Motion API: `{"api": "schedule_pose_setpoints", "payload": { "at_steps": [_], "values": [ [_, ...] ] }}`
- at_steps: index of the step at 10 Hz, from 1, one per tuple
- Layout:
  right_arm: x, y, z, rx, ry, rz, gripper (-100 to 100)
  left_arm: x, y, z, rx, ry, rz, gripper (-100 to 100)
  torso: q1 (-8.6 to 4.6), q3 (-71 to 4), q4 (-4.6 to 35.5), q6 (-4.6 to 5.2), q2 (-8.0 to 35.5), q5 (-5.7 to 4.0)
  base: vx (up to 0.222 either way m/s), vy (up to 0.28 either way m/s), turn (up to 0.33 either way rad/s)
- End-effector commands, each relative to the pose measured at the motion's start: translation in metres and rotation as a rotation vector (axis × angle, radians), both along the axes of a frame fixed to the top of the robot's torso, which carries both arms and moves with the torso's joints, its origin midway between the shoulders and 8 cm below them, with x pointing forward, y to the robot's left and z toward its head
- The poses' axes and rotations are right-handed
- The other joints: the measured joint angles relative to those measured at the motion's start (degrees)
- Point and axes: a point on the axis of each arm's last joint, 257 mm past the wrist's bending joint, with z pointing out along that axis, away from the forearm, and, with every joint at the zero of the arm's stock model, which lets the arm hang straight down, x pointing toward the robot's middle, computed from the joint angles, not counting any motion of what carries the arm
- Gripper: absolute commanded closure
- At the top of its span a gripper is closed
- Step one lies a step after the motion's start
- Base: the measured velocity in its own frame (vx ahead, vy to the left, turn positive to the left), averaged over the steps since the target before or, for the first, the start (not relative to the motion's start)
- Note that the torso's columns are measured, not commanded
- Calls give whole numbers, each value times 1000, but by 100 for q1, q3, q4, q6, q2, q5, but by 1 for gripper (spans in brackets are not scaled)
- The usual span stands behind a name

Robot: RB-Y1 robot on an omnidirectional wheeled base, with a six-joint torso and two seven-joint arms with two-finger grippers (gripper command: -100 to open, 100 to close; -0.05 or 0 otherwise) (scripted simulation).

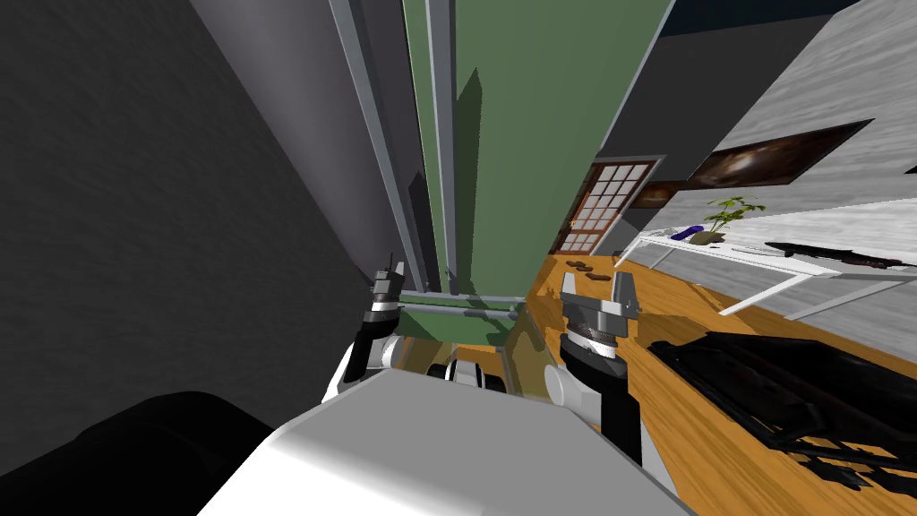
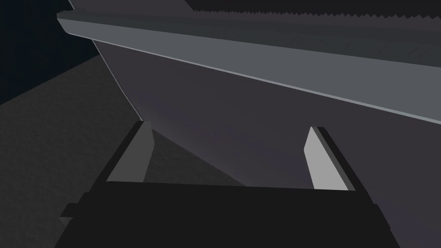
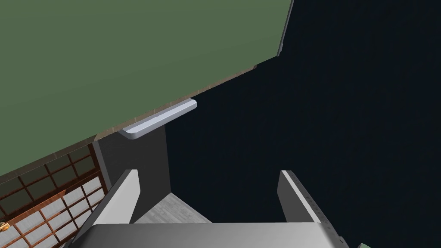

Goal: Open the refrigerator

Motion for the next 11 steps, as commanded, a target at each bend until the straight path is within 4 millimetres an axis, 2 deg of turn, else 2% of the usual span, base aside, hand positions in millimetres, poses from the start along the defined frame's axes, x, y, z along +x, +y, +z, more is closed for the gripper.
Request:
{"api": "schedule_pose_setpoints", "payload": {
  "at_steps": [1,5,11],
  "values": [
    [0,0,0,0,1,0,0,4,-8,-7,46,13,-32,-100,1,-395,189,0,193,1,6,-1,-23],
    [0,0,0,0,1,0,0,15,-17,-31,90,44,-86,-100,0,-539,267,0,265,0,11,-1,-33],
    [0,0,0,0,1,0,0,32,-25,-80,83,89,-149,-100,0,-538,268,0,267,0,18,-1,-48]
  ]
}}
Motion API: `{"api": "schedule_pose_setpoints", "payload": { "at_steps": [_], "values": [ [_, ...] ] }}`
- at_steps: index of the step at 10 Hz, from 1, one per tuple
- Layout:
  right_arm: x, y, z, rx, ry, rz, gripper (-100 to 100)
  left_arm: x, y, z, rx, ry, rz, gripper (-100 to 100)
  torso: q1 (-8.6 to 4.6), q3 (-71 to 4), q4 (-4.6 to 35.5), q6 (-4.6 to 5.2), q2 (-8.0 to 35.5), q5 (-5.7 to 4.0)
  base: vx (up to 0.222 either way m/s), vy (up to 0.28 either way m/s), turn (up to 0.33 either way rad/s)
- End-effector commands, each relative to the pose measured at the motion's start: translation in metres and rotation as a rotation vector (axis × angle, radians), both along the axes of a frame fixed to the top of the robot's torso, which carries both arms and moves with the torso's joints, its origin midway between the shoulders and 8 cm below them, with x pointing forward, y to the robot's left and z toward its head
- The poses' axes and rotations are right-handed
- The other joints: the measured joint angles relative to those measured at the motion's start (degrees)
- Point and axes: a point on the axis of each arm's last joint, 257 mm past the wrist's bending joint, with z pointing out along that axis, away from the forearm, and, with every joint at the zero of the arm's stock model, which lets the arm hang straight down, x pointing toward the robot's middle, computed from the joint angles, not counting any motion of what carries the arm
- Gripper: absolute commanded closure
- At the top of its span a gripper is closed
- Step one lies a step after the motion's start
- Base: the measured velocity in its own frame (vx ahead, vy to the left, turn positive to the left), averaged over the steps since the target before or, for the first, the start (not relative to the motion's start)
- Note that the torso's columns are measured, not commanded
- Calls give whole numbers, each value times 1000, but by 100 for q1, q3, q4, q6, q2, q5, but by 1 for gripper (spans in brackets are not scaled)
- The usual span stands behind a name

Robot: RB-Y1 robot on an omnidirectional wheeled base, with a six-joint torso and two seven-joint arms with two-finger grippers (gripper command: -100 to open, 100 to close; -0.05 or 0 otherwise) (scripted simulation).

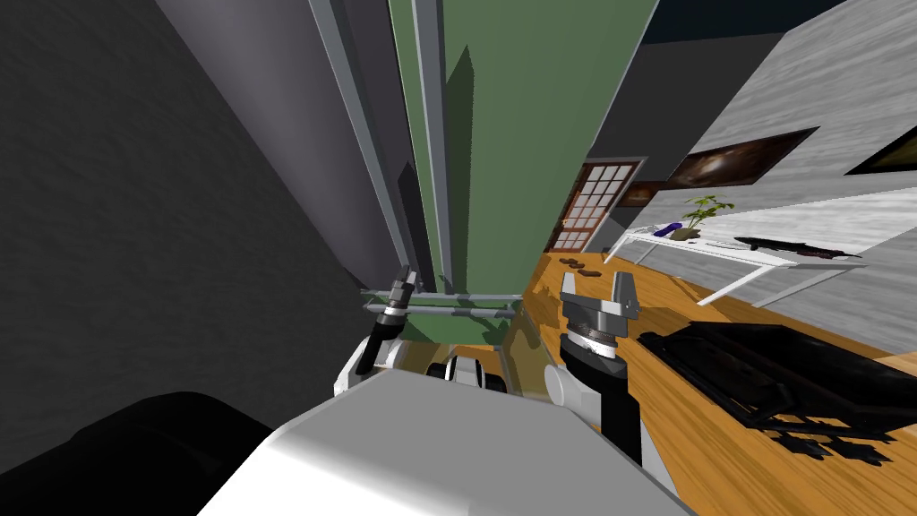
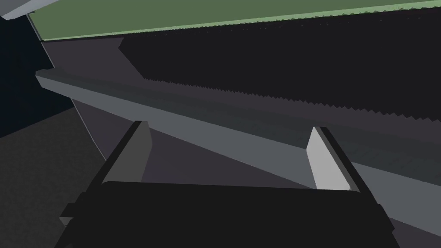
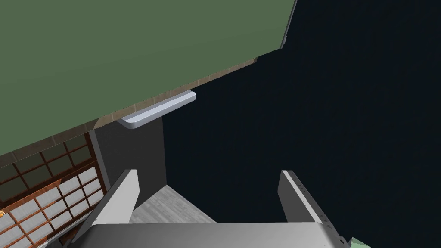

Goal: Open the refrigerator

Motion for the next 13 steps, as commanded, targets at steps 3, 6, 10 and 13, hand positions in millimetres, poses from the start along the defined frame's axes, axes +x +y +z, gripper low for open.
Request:
{"api": "schedule_pose_setpoints", "payload": {
  "at_steps": [3,6,10,13],
  "values": [
    [0,0,0,0,0,0,0,10,-6,-41,-25,35,-39,-100,1,0,0,0,0,0,19,1,-49],
    [0,0,0,0,0,0,0,15,-8,-70,-46,65,-60,-100,0,0,0,0,0,0,21,-1,-55],
    [0,0,0,0,0,0,0,18,-13,-104,-77,96,-87,-100,1,0,0,0,0,0,19,0,-55],
    [0,0,0,0,0,0,0,19,-15,-125,-97,119,-97,-100,0,-1,0,0,-1,0,20,0,-39]
  ]
}}
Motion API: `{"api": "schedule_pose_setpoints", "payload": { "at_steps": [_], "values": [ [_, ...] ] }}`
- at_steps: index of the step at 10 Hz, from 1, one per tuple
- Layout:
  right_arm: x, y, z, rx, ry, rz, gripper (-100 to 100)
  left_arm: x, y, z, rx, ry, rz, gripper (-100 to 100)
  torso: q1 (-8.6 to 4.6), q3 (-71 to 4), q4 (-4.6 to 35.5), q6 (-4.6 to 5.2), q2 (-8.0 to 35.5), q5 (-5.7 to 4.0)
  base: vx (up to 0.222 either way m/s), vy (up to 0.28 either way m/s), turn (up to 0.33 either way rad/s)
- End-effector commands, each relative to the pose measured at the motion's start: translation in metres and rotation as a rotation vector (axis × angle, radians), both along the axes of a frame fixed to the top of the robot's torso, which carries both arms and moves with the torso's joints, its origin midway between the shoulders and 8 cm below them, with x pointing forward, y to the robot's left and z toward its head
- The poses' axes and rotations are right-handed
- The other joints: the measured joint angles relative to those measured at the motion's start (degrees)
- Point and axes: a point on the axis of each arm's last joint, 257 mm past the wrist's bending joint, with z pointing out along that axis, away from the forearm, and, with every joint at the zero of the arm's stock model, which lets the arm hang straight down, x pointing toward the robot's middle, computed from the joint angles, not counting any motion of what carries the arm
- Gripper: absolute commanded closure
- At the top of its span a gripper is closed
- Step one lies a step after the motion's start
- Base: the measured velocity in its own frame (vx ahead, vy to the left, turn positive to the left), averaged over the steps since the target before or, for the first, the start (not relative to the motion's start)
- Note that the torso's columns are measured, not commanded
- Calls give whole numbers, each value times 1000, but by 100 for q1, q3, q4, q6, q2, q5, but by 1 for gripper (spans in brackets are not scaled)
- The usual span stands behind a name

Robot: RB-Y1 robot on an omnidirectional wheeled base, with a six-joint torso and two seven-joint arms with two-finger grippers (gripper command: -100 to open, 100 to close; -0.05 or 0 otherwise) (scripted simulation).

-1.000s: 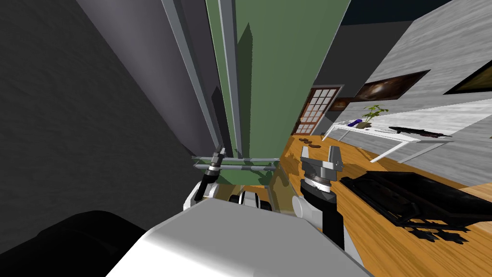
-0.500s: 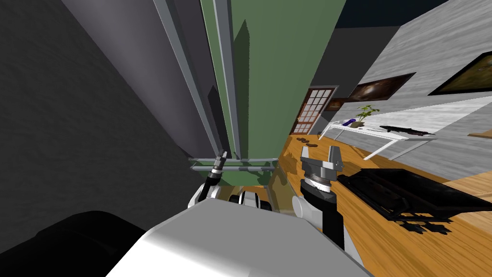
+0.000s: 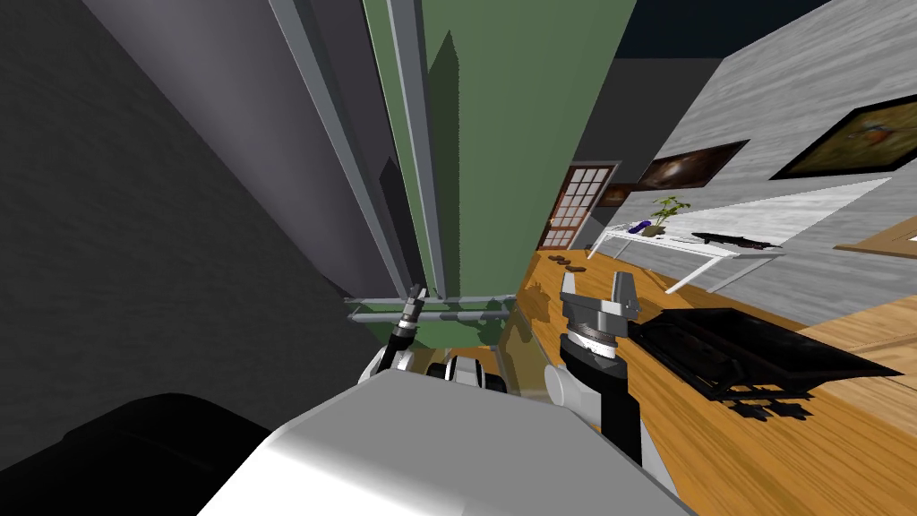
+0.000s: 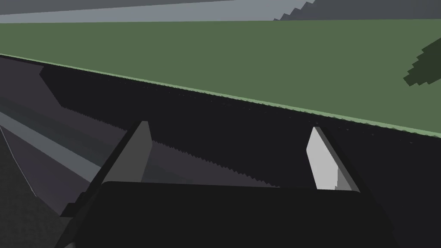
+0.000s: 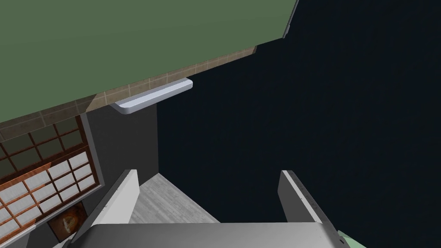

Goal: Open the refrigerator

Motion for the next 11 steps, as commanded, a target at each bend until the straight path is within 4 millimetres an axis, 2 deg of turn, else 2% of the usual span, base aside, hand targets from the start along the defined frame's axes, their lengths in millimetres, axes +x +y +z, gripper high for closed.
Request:
{"api": "schedule_pose_setpoints", "payload": {
  "at_steps": [1,7,11],
  "values": [
    [0,0,0,0,0,0,0,1,-2,-18,-17,20,-8,-100,1,2,1,-1,3,0,10,-2,-36],
    [0,0,0,0,0,0,0,-2,-12,-63,-73,66,-32,-100,0,1,0,0,1,0,16,0,-48],
    [0,0,0,0,0,0,0,-6,-19,-84,-105,84,-47,-100,2,1,0,0,2,1,16,1,-40]
  ]
}}
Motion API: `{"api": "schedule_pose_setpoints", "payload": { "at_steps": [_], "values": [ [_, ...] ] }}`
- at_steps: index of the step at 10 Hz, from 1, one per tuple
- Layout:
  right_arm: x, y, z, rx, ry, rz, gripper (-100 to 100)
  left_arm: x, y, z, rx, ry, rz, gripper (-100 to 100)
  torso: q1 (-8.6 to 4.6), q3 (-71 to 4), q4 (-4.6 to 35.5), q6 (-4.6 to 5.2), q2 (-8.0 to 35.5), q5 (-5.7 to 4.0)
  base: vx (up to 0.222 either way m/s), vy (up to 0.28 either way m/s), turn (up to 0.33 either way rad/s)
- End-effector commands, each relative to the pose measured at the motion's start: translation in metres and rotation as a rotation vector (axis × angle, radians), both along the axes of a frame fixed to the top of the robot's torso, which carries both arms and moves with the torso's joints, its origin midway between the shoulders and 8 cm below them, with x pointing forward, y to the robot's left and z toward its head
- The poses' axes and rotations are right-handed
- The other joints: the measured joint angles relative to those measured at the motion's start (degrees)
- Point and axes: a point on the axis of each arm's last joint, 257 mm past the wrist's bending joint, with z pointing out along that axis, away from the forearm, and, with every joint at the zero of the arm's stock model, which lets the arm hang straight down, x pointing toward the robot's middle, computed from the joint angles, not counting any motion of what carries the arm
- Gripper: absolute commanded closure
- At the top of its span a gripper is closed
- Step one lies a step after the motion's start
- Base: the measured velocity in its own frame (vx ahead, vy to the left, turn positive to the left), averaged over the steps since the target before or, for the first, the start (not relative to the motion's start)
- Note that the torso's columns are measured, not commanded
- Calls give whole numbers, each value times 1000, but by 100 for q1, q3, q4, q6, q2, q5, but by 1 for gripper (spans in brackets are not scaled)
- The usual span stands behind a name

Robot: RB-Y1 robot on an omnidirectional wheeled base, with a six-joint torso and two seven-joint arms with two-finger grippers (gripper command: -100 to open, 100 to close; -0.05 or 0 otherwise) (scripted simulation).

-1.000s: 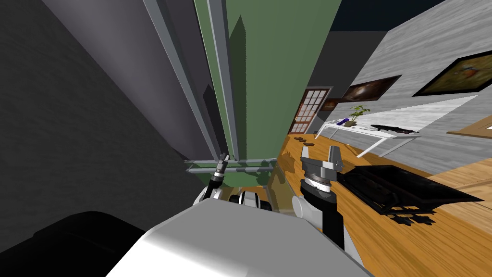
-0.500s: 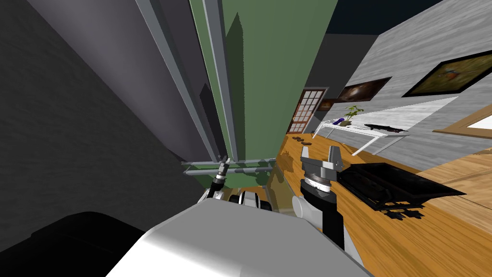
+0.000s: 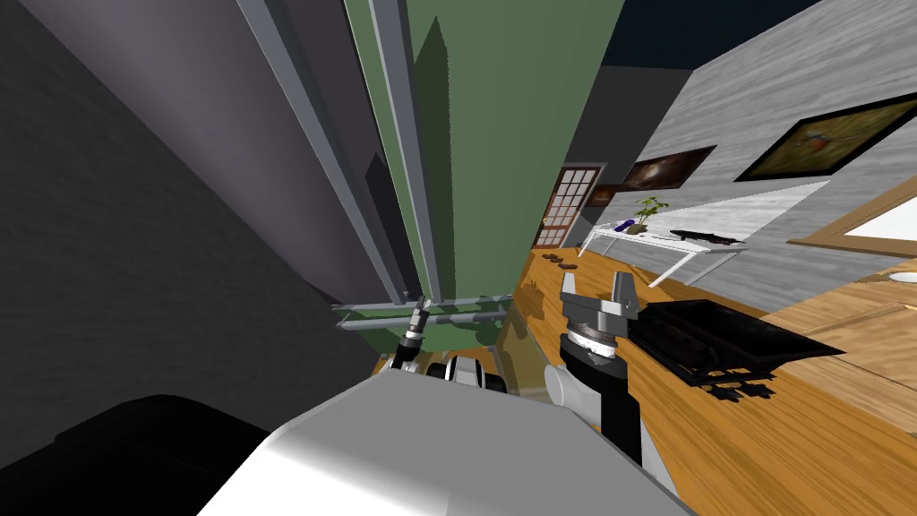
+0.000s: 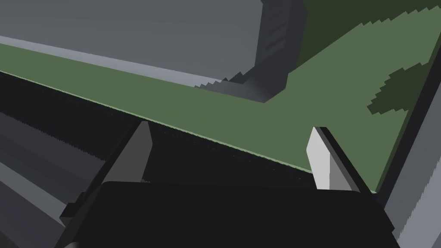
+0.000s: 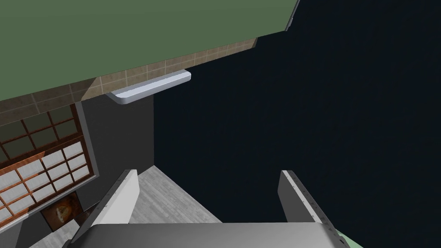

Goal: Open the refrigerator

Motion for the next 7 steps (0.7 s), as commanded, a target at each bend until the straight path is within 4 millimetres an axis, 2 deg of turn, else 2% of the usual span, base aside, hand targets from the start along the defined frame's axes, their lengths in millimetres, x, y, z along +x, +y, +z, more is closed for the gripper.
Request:
{"api": "schedule_pose_setpoints", "payload": {
  "at_steps": [1,7],
  "values": [
    [0,0,0,0,0,0,0,-2,-4,-14,-16,13,-7,-100,-1,-1,0,0,-2,0,12,1,-18],
    [0,0,0,0,0,0,0,-12,-20,-51,-80,54,-25,-100,0,-1,-1,0,-2,0,16,2,-38]
  ]
}}
